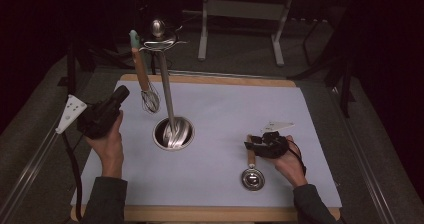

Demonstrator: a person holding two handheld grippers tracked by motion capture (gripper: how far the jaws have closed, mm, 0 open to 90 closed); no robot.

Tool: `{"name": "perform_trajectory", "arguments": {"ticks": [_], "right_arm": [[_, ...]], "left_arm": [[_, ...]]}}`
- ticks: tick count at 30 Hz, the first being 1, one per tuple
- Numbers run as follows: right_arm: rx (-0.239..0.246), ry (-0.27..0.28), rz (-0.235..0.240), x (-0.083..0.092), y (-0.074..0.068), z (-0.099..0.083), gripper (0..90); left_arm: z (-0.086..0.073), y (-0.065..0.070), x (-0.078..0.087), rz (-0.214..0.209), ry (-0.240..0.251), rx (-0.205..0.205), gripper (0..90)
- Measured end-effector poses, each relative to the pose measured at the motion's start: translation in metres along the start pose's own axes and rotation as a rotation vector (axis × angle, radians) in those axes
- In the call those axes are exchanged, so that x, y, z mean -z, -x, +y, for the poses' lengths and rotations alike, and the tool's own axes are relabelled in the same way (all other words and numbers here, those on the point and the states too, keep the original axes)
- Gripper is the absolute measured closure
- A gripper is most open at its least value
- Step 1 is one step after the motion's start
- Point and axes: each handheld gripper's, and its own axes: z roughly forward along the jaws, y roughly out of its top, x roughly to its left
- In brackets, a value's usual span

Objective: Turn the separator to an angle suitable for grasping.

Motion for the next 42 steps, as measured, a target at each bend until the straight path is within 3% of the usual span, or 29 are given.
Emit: {"name": "perform_trajectory", "arguments": {"ticks": [4, 9, 21, 32, 37, 42], "right_arm": [[-0.021, 0.005, -0.011, 0.001, 0.001, -0.003, 66.0], [-0.014, -0.005, -0.019, 0.001, 0.001, -0.004, 69.5], [-0.023, -0.020, -0.046, 0.002, 0.001, -0.007, 74.8], [-0.023, -0.039, -0.070, 0.000, -0.001, -0.007, 81.3], [-0.049, -0.048, -0.088, 0.002, 0.002, -0.011, 89.5], [-0.062, -0.059, -0.103, 0.001, 0.003, -0.014, 89.8]], "left_arm": [[-0.022, -0.005, 0.007, 0.008, -0.037, 0.021, 85.6], [-0.037, -0.010, 0.013, 0.016, -0.076, 0.031, 85.3], [-0.069, -0.020, 0.033, 0.055, -0.200, 0.008, 83.4], [-0.095, -0.024, 0.035, 0.082, -0.305, -0.006, 81.1], [-0.104, -0.030, 0.038, 0.134, -0.338, 0.016, 78.7], [-0.111, -0.031, 0.038, 0.165, -0.400, -0.002, 75.7]]}}
